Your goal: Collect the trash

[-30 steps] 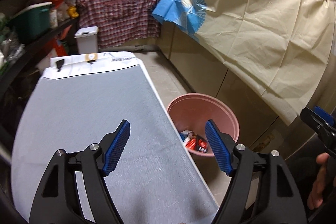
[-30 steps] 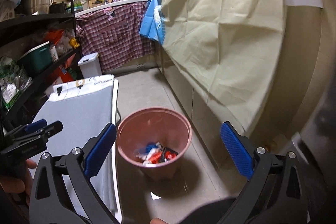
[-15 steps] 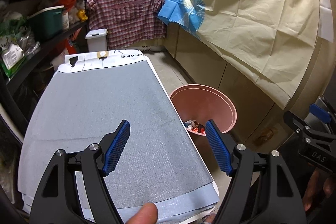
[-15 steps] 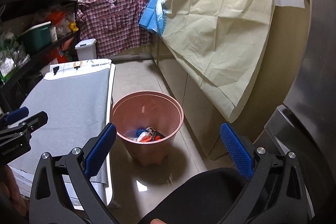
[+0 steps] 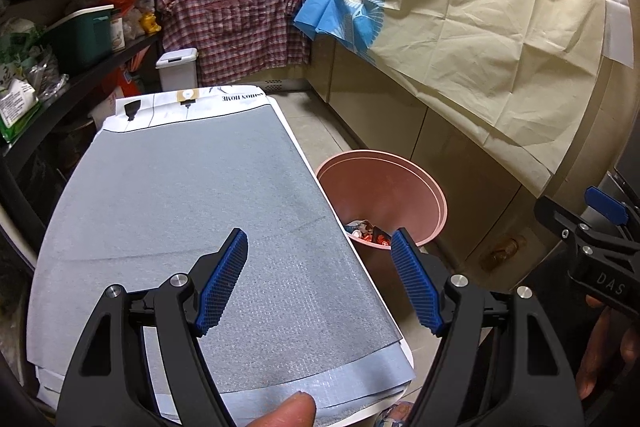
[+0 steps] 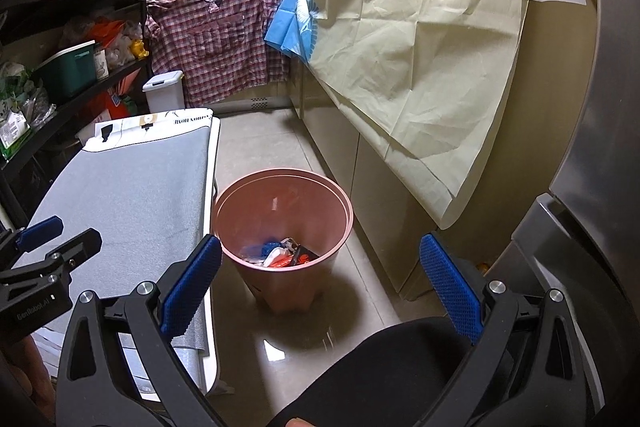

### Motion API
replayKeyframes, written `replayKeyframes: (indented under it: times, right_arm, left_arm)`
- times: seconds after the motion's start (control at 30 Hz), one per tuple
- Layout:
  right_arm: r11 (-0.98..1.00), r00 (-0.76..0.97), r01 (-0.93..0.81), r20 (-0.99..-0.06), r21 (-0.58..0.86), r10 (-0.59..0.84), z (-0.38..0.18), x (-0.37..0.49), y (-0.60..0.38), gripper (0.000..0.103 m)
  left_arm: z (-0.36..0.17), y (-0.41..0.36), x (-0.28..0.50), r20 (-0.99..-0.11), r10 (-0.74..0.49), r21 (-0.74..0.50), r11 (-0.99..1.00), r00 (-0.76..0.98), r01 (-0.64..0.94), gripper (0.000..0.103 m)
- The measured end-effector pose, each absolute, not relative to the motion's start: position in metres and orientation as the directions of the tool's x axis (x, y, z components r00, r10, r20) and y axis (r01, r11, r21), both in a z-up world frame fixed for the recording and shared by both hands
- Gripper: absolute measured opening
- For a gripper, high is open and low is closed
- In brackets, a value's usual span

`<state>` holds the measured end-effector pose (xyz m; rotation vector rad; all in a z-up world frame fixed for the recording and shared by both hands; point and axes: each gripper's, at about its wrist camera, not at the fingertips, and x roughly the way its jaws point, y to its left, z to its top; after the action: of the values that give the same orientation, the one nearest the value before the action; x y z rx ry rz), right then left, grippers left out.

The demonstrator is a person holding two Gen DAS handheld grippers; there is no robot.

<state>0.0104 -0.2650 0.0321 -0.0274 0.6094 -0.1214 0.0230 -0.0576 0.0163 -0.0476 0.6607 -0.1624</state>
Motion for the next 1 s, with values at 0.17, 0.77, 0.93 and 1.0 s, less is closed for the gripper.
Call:
replayKeyframes:
  times: [0.17,0.77,0.93,1.0]
  right_arm:
    - [0.993,0.815,0.105,-0.566,-0.062,-0.121,0.0313,0.0096,-0.2645,0.098]
    - [0.993,0.818,0.107,-0.563,-0.056,-0.12,0.0303,0.0076,-0.2654,0.098]
    - [0.993,0.819,0.104,-0.562,-0.059,-0.119,0.03,0.0074,-0.2653,0.098]
    - [0.993,0.818,0.105,-0.562,-0.058,-0.119,0.0303,0.0078,-0.2655,0.098]
  left_arm:
    - [0.0154,-0.0581,0.0223,-0.607,-0.166,-0.095,0.986,0.777,0.136,0.072]
    - [0.0164,-0.0567,0.0203,-0.601,-0.163,-0.093,0.987,0.783,0.135,0.072]
    - [0.0164,-0.0569,0.0204,-0.602,-0.163,-0.092,0.987,0.782,0.135,0.072]
    - [0.0164,-0.0567,0.0206,-0.603,-0.165,-0.096,0.986,0.781,0.134,0.072]
